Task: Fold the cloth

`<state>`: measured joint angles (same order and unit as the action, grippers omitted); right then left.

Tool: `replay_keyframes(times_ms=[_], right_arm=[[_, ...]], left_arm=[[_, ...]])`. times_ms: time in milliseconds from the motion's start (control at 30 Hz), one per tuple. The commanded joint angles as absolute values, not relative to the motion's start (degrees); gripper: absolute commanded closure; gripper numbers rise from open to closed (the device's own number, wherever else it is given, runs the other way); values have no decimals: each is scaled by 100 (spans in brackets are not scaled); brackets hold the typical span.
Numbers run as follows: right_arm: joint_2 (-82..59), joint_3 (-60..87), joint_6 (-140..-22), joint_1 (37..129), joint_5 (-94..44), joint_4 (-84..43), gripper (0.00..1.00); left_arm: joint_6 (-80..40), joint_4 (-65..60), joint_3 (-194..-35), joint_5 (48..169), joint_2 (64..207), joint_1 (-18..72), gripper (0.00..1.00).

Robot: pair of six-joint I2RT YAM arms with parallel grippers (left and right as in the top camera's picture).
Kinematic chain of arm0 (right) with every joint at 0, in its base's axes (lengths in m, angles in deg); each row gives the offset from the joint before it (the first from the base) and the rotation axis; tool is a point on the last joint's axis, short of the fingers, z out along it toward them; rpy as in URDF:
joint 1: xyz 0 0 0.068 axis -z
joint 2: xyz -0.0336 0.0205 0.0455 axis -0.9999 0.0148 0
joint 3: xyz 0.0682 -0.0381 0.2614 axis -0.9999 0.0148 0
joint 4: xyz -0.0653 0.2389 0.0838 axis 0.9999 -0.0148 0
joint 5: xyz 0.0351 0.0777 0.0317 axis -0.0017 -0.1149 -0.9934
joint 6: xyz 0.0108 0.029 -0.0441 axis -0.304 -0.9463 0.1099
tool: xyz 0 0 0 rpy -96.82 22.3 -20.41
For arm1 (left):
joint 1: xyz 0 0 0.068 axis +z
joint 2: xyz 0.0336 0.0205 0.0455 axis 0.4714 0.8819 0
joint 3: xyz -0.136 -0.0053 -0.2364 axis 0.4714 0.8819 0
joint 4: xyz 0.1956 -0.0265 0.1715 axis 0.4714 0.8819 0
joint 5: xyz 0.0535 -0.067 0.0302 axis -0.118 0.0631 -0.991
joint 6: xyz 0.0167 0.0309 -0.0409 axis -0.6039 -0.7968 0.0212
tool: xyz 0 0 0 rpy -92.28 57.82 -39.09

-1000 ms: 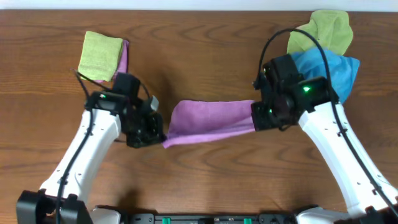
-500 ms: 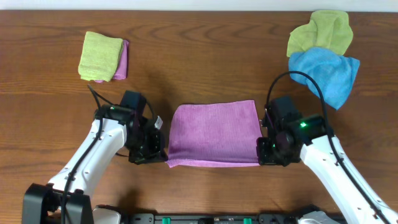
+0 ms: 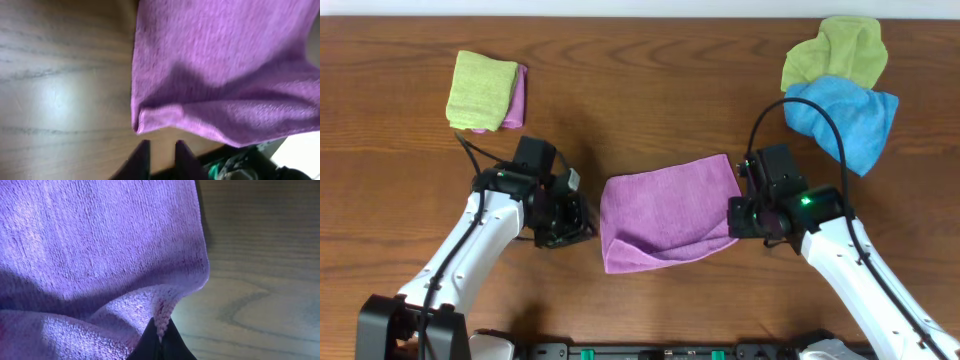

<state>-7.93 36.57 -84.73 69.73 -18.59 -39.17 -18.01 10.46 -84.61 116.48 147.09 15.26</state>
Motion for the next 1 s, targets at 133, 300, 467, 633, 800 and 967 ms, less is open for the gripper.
replay_keyframes(times_ms=[133, 300, 467, 633, 800, 967], right_arm=[[-766, 3663, -8584, 6962, -1774, -4038, 99], [-766, 3663, -8584, 6962, -1870, -4049, 99], [-766, 3663, -8643, 6962, -1884, -4053, 99], [-766, 3663, -8643, 6962, -1884, -4092, 99], [-766, 3663, -8643, 6962, -1881, -4112, 99], [-766, 3663, -8643, 6962, -1881, -4110, 99]], left_arm=[[-1493, 1232, -8444, 11924, 14696, 1533, 27], [-674, 751, -8381, 12127, 14781, 1518, 18], [67, 216, -8315, 12490, 15275, 1262, 17], [428, 25, -8315, 13082, 16000, 1043, 19], [850, -200, -8315, 13157, 16236, 1006, 19], [1228, -604, -8315, 13124, 16271, 869, 19]])
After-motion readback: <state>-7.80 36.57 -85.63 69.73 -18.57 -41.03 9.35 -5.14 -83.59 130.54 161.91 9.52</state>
